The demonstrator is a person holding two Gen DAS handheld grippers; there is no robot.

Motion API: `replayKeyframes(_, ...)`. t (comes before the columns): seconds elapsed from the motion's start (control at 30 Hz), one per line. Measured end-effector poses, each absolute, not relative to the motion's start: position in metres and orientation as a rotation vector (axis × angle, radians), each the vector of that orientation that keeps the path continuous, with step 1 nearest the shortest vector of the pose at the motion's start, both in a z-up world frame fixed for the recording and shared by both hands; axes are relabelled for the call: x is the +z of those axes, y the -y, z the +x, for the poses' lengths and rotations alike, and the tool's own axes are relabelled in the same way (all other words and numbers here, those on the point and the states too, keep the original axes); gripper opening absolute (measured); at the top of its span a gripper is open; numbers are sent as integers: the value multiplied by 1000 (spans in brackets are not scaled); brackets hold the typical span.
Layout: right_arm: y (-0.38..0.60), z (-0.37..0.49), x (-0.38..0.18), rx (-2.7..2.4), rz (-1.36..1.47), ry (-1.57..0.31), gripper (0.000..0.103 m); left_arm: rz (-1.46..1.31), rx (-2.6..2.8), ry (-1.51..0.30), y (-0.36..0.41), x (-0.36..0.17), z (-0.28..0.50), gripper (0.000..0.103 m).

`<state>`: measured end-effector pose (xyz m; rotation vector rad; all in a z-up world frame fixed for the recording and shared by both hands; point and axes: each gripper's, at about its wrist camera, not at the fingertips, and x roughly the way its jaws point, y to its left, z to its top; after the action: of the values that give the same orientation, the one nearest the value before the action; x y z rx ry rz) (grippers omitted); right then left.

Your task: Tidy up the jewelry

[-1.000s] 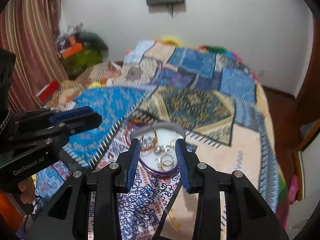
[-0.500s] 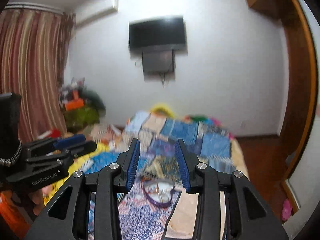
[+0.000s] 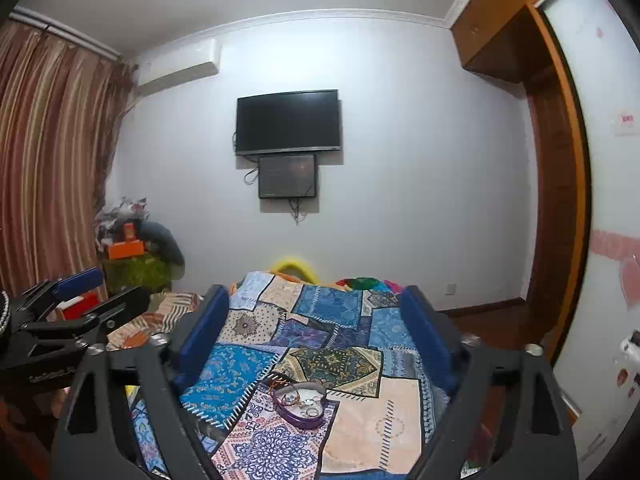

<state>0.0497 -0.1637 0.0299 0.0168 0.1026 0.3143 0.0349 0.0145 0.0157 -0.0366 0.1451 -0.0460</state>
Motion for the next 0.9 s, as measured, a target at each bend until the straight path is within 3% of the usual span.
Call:
replayKeyframes(0.1,165,48,30,294,13,-104,95,-49,-44,-144,-17,15,33,96)
replayKeyframes(0.9,173,38,19,314,-21,-158,95,-26,-21,-158,-11,5,32,102)
